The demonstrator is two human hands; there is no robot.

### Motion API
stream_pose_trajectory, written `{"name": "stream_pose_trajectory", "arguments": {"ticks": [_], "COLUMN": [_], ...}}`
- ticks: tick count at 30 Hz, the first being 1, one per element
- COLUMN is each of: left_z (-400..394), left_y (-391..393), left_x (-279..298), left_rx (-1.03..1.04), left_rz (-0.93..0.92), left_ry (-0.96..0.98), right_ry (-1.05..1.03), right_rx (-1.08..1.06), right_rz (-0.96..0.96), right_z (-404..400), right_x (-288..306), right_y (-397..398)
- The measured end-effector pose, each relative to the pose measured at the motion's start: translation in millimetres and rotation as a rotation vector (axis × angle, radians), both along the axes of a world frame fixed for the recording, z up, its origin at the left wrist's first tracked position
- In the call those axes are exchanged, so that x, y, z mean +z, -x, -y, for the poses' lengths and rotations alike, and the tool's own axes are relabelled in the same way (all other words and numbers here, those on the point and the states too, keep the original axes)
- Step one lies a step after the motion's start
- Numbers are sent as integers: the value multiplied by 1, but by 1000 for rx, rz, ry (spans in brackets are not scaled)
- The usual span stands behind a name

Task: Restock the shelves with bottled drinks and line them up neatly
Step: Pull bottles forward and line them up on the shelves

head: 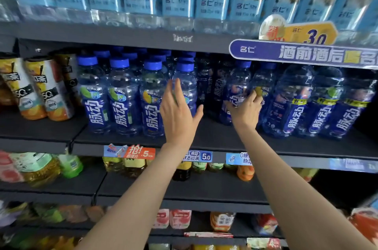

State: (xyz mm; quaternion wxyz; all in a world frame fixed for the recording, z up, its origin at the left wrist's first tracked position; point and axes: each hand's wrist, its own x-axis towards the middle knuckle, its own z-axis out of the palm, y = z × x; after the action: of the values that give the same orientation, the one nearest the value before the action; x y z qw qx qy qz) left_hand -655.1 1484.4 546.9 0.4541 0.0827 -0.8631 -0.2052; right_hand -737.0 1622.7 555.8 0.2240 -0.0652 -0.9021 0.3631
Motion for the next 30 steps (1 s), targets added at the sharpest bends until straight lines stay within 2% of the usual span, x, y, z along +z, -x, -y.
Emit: {"name": "stream_pose_trajectory", "arguments": {"ticks": [4,7,10,13,19,23,30], "left_z": [1,10,12,13,15,17,19], "left_y": [14,17,17,19,22,25,29], "left_x": [3,-4,-6,-7,-10,-12,-15], "left_rx": [155,202,212,210,200,205,190], "left_rz": [24,-13,-25,-28,-66,-84,-116], "left_ry": [63,177,194,187,194,193,197], "right_ry": [-53,32,82,22,4,119,33], "right_rx": [-53,-49,39,67,245,216,267], "right_rz": [-6,-36,-82,-90,9,47,84], "right_z": [15,25,34,50,70,67,52], "right_x": [-13,-19,-23,-20,-25,-40,-36], "right_y": [16,24,26,29,46,55,62]}}
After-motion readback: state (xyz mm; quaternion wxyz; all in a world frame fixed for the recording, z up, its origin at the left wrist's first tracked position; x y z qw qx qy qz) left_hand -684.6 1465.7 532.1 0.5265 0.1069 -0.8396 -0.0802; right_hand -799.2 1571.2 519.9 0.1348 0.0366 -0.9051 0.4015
